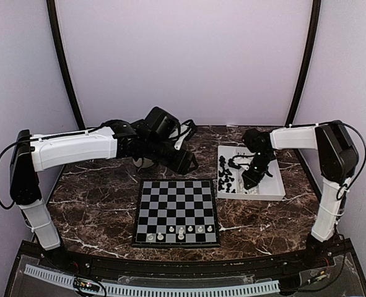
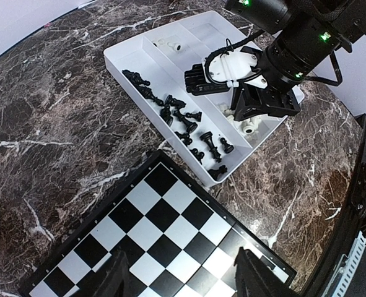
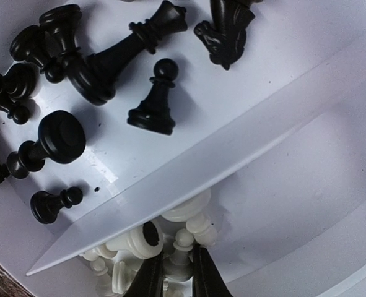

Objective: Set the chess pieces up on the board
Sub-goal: Pick up the pawn from the storage box, then pass from the right arm to the left

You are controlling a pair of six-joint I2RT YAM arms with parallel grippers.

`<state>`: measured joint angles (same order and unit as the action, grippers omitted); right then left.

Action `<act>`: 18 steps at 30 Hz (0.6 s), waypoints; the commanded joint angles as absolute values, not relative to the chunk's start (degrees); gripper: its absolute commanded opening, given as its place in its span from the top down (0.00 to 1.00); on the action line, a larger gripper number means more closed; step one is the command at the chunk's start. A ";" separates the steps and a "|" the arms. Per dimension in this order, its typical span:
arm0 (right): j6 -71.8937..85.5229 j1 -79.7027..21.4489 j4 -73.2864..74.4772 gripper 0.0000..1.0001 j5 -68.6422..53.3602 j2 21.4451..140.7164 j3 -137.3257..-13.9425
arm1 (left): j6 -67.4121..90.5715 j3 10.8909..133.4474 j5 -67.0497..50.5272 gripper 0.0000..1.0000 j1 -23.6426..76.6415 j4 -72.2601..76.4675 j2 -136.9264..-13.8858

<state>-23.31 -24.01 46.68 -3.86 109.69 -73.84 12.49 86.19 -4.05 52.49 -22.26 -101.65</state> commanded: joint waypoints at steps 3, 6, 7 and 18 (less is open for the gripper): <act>-24.53 -23.37 48.45 0.92 -4.74 103.93 -74.01 | 12.90 86.59 -5.28 0.38 52.46 -19.16 -101.54; -25.25 -22.79 48.91 0.93 -7.60 100.19 -74.43 | 14.50 87.16 -6.97 0.38 52.45 -16.19 -102.45; -26.00 -22.69 49.05 0.93 -9.48 99.14 -74.52 | 15.84 87.13 -8.11 0.38 52.41 -15.30 -102.87; -36.00 -24.53 48.62 0.90 -33.45 87.24 -74.36 | 34.84 86.08 -24.95 0.44 51.34 6.88 -109.05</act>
<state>-31.09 -23.00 48.05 -23.07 90.48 -73.80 26.35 85.95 -15.97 51.94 -2.87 -106.39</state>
